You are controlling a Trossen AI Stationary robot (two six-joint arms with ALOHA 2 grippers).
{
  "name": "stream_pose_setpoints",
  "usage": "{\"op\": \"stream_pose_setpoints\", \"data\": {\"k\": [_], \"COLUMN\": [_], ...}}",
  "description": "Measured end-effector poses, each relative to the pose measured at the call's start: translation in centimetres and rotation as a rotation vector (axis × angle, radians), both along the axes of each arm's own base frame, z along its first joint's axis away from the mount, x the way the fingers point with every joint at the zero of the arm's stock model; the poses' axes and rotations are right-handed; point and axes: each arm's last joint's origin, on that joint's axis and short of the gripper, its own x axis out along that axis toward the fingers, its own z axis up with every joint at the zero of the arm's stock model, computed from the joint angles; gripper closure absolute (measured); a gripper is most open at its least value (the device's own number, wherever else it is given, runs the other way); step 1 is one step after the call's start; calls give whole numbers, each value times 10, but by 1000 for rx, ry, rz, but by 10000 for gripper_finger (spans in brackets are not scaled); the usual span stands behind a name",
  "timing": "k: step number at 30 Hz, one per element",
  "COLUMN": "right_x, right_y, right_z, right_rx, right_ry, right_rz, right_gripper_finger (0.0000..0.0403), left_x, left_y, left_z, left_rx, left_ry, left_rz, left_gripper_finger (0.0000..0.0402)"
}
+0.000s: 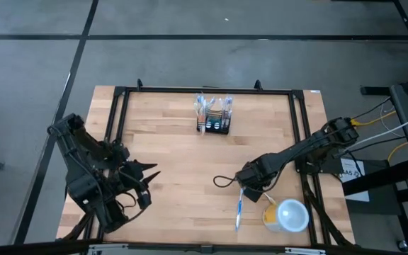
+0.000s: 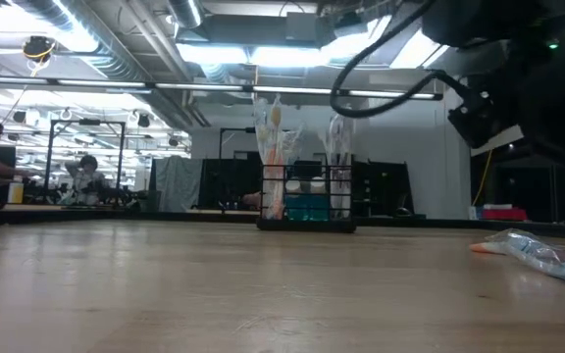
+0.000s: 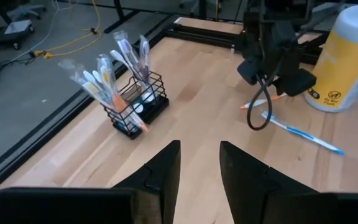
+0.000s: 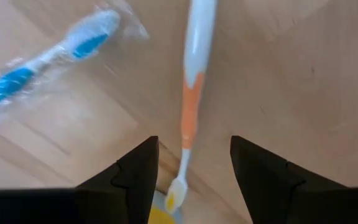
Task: Pick & Place toothbrushing station
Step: Put the orange toothbrush into the left section of the mesh organizer
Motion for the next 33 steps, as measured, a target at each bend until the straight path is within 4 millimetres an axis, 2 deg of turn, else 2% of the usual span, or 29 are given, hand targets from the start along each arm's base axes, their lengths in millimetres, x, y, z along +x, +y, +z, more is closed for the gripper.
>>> {"op": "stream_pose_setpoints", "data": {"k": [10, 16, 22, 25, 30, 31, 33], "right_x": [-4, -17, -19, -19, -18, -18, -17], "right_y": [12, 8, 9, 9, 8, 8, 8], "right_z": [-16, -33, -35, -36, -36, -36, -35], "right_rx": [-31, -47, -93, -110, -138, -142, -155], "right_ry": [-97, -85, -110, -113, -145, -153, -177], "right_rz": [-66, -106, -136, -148, -152, -152, -181], "right_gripper_finger": [200, 200, 208, 245, 365, 379, 382], "left_x": [-13, -16, -20, -20, -20, -20, -20], "left_y": [17, 16, 13, 13, 12, 12, 12], "left_z": [18, 19, 19, 19, 18, 18, 17], "left_rx": [-51, -73, -106, -113, -142, -149, -165], "left_ry": [-54, -65, -79, -81, -69, -62, -41], "left_rz": [2, 0, -3, -2, 3, 2, -1], "left_gripper_finger": [295, 295, 295, 295, 295, 295, 295]}}
